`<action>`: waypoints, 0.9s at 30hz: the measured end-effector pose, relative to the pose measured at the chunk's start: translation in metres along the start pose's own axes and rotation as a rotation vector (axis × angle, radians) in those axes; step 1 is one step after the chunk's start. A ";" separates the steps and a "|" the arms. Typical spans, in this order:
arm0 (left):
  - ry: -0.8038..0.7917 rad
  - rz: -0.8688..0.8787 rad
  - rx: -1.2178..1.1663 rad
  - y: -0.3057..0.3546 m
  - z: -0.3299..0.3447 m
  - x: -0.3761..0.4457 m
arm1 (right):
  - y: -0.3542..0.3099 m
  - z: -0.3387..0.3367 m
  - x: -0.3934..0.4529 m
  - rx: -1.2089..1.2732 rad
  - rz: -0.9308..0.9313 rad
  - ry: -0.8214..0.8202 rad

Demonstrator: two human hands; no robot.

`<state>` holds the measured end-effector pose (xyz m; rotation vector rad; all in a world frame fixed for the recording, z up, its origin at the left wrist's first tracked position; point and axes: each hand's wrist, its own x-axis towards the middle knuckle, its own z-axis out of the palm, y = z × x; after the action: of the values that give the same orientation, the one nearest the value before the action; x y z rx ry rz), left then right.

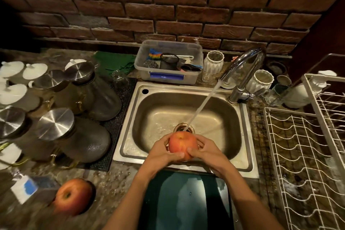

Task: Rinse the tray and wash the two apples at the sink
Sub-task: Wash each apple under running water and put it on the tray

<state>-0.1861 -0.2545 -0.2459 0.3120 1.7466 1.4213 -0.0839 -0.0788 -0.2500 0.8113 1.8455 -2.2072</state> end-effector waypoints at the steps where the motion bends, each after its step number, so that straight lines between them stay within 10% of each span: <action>1: -0.006 0.002 0.021 -0.004 -0.003 -0.008 | 0.003 0.004 -0.005 -0.028 -0.010 -0.011; 27: -0.004 0.040 0.112 -0.075 -0.034 -0.146 | 0.099 0.093 -0.097 -0.242 -0.108 -0.006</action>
<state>-0.0984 -0.3976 -0.2476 0.4114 1.8296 1.3528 0.0138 -0.2117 -0.2789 0.6739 2.1456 -1.9868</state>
